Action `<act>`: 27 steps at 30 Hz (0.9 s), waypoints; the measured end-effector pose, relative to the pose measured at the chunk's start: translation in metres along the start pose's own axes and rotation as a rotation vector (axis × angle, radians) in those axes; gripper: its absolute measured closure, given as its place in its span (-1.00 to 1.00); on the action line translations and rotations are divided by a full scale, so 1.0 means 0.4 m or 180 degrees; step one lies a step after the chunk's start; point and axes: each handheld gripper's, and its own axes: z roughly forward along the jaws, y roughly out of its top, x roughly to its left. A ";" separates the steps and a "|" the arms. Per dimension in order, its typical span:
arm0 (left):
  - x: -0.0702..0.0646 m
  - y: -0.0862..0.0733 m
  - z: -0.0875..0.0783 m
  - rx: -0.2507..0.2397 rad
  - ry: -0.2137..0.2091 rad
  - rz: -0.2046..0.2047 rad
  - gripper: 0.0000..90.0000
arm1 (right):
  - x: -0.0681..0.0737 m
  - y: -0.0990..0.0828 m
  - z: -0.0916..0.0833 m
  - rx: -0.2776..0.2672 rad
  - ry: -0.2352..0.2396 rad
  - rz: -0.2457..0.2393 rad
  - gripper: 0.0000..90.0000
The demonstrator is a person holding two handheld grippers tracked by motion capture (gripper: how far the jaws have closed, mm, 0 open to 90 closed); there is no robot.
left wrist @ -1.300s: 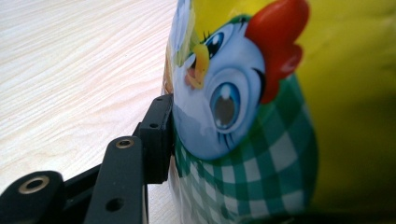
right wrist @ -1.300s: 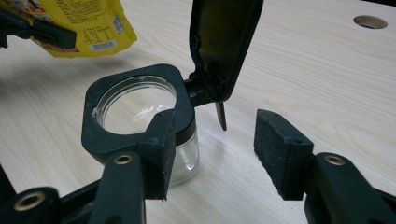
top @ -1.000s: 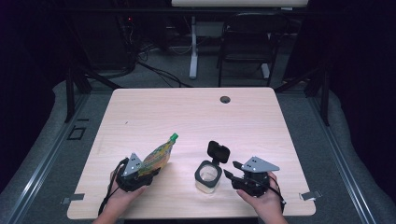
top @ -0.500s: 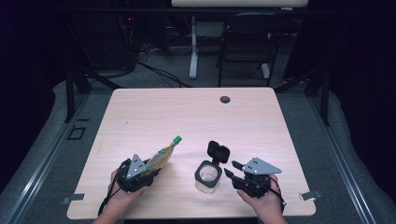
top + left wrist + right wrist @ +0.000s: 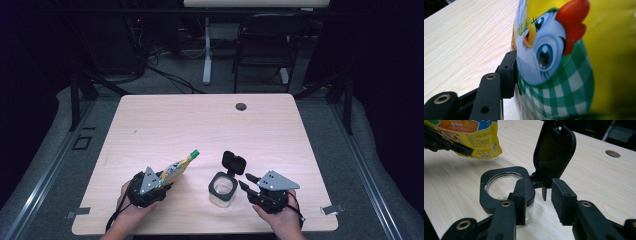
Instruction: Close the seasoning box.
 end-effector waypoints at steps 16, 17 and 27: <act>-0.010 0.005 0.000 0.0072 0.0072 0.0197 0.18 | 0.012 0.003 0.000 -0.0031 0.0044 -0.0039 0.52; -0.011 0.006 0.000 0.0070 0.0070 0.0213 0.18 | 0.014 0.005 -0.001 -0.0045 0.0061 -0.0039 0.52; -0.023 0.013 -0.002 0.0132 0.0180 0.0364 0.19 | 0.028 0.010 -0.004 -0.0087 0.0068 -0.0108 0.53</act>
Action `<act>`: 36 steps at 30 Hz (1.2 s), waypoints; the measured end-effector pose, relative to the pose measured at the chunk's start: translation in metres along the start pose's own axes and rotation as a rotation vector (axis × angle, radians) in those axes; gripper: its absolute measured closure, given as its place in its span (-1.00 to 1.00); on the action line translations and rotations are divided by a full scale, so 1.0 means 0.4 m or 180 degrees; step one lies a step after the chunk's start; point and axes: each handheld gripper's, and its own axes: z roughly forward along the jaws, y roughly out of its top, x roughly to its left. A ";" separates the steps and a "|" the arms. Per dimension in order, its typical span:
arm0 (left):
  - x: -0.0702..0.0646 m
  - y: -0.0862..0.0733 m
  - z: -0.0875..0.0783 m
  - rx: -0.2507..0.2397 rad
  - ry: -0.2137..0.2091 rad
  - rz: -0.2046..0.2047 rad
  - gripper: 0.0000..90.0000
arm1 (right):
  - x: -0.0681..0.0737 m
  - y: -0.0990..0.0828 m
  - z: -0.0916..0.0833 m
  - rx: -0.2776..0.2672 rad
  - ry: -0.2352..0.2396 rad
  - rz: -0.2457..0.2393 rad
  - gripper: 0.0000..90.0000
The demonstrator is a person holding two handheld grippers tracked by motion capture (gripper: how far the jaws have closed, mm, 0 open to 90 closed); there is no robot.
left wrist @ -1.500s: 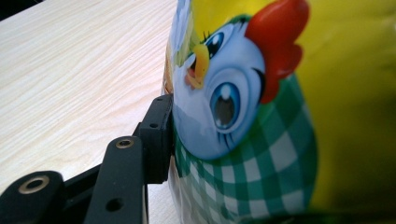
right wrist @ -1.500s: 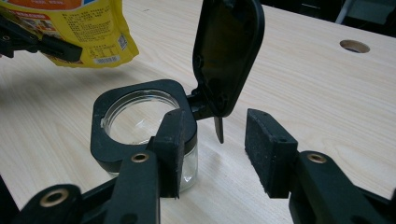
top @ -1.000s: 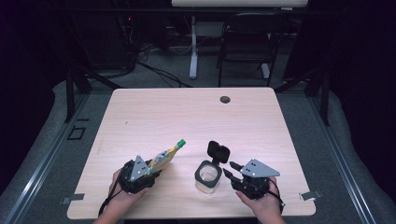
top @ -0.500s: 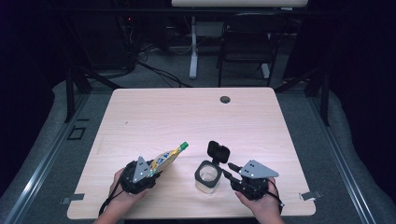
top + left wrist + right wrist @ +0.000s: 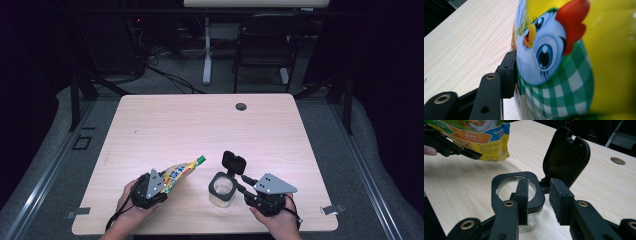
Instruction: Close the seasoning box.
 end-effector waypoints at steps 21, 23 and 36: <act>-0.025 0.009 -0.003 0.0075 0.0078 0.0312 0.19 | 0.011 0.032 0.001 -0.0050 0.0124 0.0015 0.56; -0.028 0.009 -0.005 0.0063 0.0092 0.0313 0.19 | 0.012 0.035 0.003 -0.0031 0.0123 -0.0003 0.56; -0.040 0.009 -0.001 0.0098 0.0167 0.0462 0.19 | 0.030 0.053 0.043 0.0117 0.0165 -0.0163 0.53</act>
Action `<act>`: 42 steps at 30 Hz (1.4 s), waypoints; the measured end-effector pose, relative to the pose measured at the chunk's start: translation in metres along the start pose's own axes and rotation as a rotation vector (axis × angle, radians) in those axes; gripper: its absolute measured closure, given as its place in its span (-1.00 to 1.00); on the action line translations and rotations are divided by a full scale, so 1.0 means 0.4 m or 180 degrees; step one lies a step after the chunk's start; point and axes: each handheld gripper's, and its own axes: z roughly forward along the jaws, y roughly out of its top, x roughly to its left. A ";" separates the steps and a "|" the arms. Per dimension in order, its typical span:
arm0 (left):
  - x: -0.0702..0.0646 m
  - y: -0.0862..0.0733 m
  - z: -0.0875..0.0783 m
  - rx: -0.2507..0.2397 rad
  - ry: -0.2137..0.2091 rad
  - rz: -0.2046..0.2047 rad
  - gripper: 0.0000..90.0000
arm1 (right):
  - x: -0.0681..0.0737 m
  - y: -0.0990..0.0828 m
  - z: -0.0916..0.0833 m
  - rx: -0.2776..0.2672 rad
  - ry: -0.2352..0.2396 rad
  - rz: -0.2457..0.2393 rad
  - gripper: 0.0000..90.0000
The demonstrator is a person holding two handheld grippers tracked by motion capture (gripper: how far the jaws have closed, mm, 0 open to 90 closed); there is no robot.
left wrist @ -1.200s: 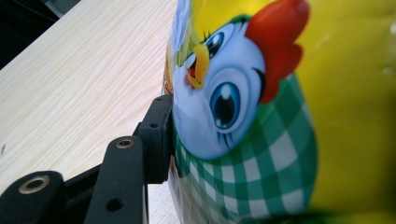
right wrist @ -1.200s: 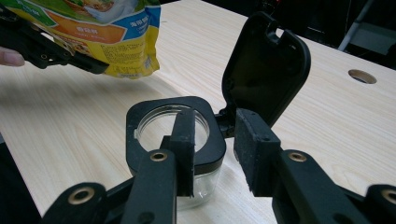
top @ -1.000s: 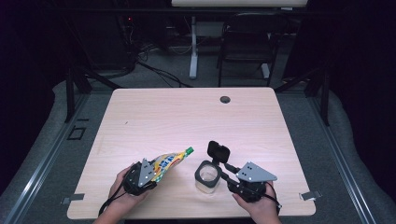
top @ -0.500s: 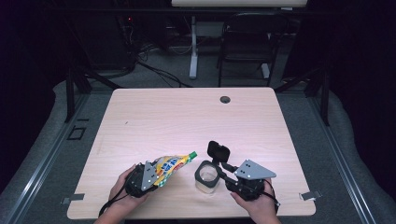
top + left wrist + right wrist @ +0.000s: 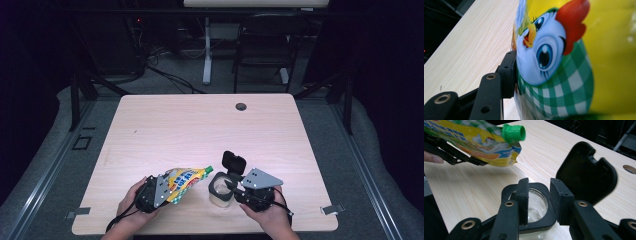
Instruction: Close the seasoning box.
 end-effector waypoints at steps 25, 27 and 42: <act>-0.019 0.009 0.012 0.0042 -0.0007 0.0172 0.19 | 0.030 0.022 0.022 -0.0083 0.0105 -0.0145 0.48; -0.019 0.010 0.013 0.0059 -0.0003 0.0191 0.19 | 0.033 0.023 0.026 -0.0084 0.0124 -0.0171 0.49; -0.024 0.010 0.010 0.0075 -0.0002 0.0253 0.19 | 0.053 0.032 0.031 -0.0094 0.0089 -0.0309 0.50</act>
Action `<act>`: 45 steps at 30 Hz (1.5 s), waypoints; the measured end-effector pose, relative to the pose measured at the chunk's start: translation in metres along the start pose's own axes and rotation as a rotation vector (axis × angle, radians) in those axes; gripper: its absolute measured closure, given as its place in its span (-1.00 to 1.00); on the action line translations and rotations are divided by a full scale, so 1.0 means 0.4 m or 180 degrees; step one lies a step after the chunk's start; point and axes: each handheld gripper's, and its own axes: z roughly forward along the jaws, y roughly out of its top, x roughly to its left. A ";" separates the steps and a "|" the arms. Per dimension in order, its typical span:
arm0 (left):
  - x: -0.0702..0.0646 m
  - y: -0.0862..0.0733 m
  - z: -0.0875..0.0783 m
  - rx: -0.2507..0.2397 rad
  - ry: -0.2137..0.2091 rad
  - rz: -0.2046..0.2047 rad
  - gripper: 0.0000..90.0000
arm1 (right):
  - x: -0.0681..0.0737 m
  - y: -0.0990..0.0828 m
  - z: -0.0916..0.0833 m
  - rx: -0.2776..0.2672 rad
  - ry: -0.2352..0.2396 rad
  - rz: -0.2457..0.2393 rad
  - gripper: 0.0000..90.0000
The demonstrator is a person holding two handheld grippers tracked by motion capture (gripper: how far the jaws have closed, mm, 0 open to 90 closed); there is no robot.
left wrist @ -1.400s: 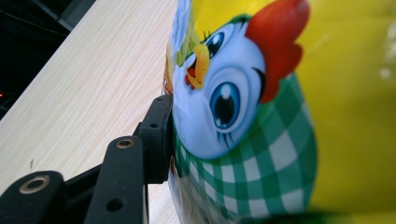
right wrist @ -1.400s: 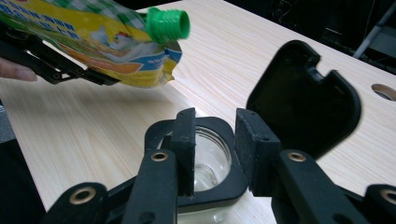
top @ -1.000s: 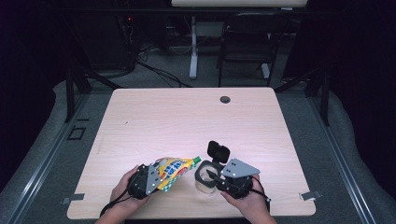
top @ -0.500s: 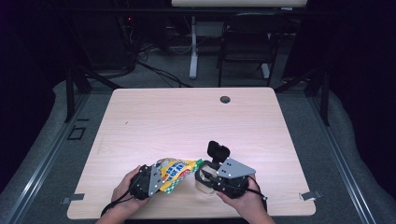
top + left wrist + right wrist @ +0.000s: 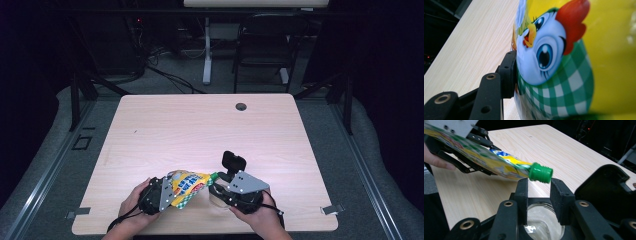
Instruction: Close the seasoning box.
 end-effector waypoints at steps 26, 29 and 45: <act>-0.008 0.003 -0.003 0.0050 0.0208 0.0218 0.19 | 0.025 -0.010 -0.005 -0.0071 -0.0053 0.0000 0.49; -0.007 0.003 -0.002 0.0039 0.0214 0.0210 0.19 | 0.025 -0.010 -0.004 -0.0063 -0.0063 -0.0021 0.49; -0.015 0.009 -0.001 0.0118 0.0361 0.0331 0.19 | 0.021 -0.020 0.001 0.0000 -0.0063 0.0006 0.48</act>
